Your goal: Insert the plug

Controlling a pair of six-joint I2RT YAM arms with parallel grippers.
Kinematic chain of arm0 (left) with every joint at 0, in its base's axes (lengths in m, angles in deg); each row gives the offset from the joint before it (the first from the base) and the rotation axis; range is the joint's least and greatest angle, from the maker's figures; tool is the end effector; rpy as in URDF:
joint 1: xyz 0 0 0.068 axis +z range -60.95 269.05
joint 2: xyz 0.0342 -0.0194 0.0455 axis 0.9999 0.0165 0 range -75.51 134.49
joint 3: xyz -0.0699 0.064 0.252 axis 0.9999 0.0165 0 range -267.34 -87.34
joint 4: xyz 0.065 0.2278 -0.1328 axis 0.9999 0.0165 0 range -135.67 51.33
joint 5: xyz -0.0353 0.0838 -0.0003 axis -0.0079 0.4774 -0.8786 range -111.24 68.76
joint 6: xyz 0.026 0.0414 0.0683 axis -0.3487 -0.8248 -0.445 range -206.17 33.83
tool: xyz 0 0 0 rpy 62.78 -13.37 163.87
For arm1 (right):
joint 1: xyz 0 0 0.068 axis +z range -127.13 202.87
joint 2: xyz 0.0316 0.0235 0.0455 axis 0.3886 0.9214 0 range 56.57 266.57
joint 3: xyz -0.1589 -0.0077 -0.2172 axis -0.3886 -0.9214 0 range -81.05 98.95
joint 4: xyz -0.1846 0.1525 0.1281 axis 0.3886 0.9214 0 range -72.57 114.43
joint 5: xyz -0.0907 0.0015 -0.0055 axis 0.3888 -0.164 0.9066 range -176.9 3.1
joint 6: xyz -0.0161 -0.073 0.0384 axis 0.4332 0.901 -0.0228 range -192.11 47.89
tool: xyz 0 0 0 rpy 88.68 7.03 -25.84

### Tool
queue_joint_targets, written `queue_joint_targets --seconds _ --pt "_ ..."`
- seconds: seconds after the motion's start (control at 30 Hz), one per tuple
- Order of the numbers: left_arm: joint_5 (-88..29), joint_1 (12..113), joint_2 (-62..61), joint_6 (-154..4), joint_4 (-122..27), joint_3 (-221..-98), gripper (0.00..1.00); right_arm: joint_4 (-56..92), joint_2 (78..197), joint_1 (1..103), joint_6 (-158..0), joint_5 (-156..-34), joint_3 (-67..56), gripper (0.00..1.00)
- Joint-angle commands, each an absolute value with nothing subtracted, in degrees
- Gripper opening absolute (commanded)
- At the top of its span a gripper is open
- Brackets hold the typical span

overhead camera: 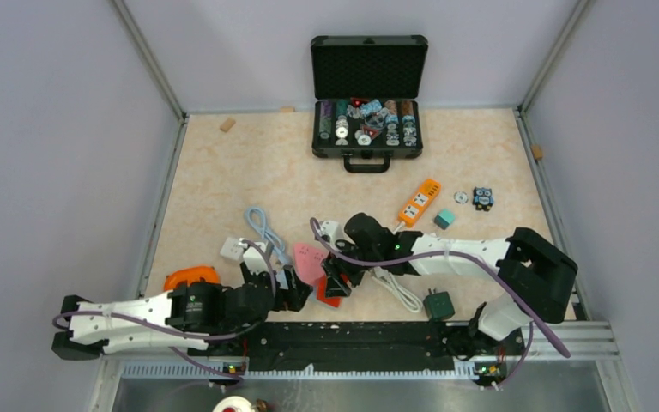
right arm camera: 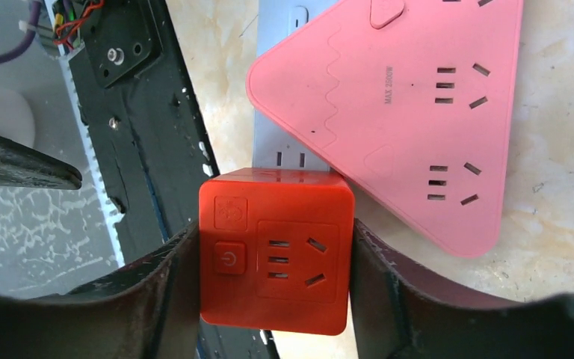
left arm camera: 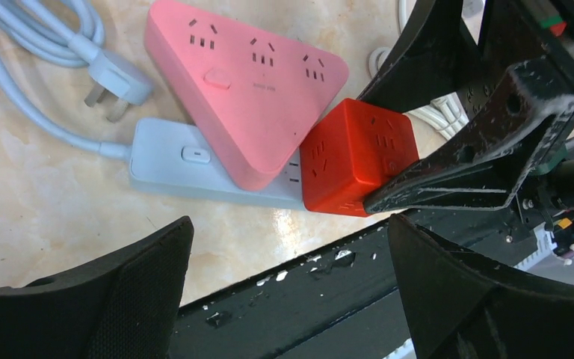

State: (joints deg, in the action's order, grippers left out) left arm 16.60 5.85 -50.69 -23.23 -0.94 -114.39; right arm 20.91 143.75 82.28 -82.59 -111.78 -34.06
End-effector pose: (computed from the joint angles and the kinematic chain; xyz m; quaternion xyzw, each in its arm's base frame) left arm 0.0606 -0.1282 0.2035 0.0238 0.8753 -0.2781 0.3948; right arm 0.1480 0.3111 0.1570 -0.4489 0.7821 0.3824 0.2013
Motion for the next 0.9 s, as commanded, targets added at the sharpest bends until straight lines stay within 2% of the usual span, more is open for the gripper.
queue_joint_targets --seconds 0.0,0.1,0.33,0.6,0.87 --pt "19.3 6.05 -48.43 -24.68 -1.34 -117.84 0.99 21.91 144.26 84.53 -80.28 -109.66 -31.11 0.48" --pt "19.53 6.71 -46.82 -24.39 0.3 -119.38 0.99 22.32 145.1 84.73 -81.33 -106.71 -30.78 0.27" --pt "17.15 11.77 -41.46 -26.73 1.46 -121.78 0.99 23.25 146.21 85.28 -85.99 -94.28 -30.98 0.01" --pt "5.78 25.29 -40.4 -35.83 -4.68 -120.9 0.99 26.29 143.2 86.24 -88.01 -74.93 -32.09 0.0" --pt "2.0 32.53 -34.56 -41.59 -7.3 -121.96 0.99 36.64 145.32 86.5 -91.62 -57.94 -28.26 0.0"
